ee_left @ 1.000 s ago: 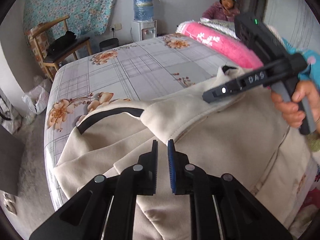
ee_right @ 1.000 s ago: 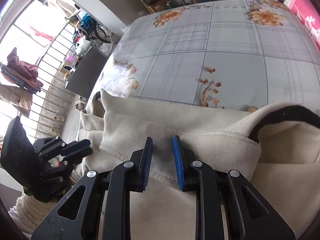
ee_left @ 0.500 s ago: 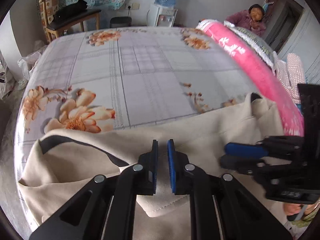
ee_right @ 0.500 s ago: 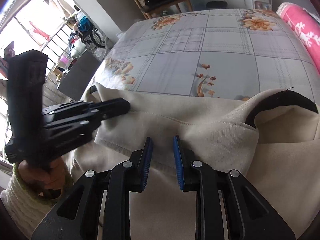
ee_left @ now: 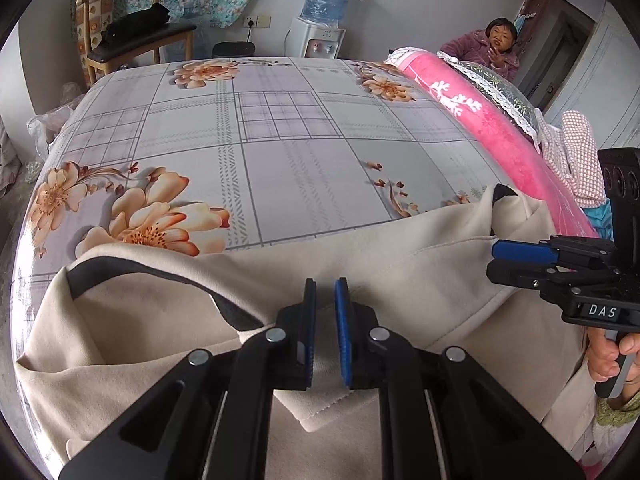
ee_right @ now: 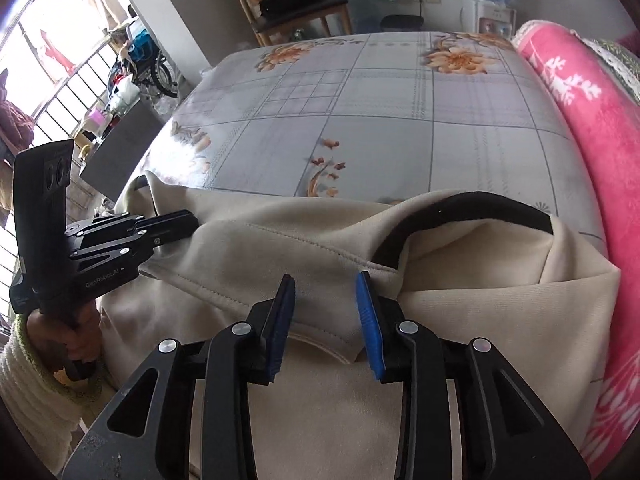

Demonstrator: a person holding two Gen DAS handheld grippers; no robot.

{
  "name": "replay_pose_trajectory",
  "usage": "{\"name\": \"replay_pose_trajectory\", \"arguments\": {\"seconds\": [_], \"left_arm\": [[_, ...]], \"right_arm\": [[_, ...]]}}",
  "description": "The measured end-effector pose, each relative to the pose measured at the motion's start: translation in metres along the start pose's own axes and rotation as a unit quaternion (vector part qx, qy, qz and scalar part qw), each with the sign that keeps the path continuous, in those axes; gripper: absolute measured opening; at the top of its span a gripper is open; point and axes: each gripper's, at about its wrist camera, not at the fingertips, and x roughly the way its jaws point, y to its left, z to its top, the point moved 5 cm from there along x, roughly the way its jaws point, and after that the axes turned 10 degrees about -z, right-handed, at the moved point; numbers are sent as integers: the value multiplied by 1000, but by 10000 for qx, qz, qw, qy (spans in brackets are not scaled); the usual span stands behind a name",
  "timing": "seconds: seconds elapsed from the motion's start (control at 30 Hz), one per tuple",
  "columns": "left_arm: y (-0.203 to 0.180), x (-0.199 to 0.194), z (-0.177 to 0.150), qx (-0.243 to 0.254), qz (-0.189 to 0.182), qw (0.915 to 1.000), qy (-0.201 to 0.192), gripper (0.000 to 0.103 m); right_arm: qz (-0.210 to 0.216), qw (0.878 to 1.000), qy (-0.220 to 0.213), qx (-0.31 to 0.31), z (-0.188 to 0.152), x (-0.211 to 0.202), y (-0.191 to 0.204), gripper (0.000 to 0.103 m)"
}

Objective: Fold large clothes

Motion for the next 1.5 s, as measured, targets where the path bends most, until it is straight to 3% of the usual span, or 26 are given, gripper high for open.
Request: {"name": "replay_pose_trajectory", "arguments": {"seconds": [0.13, 0.3, 0.47, 0.5, 0.6, 0.73, 0.87, 1.0, 1.13, 1.27, 1.37, 1.5], "left_arm": [[2, -1, 0, -38, -82, 9999, -48, 11], [1, -1, -1, 18, -74, 9999, -111, 11], [0, -2, -3, 74, -52, 9998, -197, 11], [0, -2, -4, 79, -52, 9997, -209, 11], [0, -2, -4, 87, -60, 9996, -245, 11], [2, -3, -4, 41, -141, 9995, -271, 11], [3, -3, -3, -21, -208, 9994, -274, 11], [3, -3, -4, -39, -236, 9993, -303, 11], [5, -3, -4, -80, -296, 9990, -331, 11], [6, -5, -4, -138, -375, 9986, -353, 11], [7, -8, -4, -214, -484, 9978, -393, 11], [0, -29, 0, -196, -517, 9965, -635, 11]], "right_arm": [[197, 9990, -250, 326, 16, -21, -5, 42], [151, 9973, -503, 506, 46, -29, -11, 43], [-13, 9987, -278, 425, 68, 0, -20, 43], [-71, 9989, -113, 458, 67, 8, -26, 43], [-127, 9969, 243, 732, 50, 18, -47, 30], [-18, 9960, 347, 817, 15, 18, -57, 29], [-87, 9958, 285, 866, 16, 3, -57, 29], [-5, 9976, -80, 691, 35, -21, -34, 33], [551, 9977, -128, 385, 36, -18, 7, 33], [415, 9980, 400, 276, 7, 13, 23, 33], [376, 9989, 220, 167, -14, 9, 26, 33], [326, 9989, 266, 201, -15, 7, 26, 33]]}}
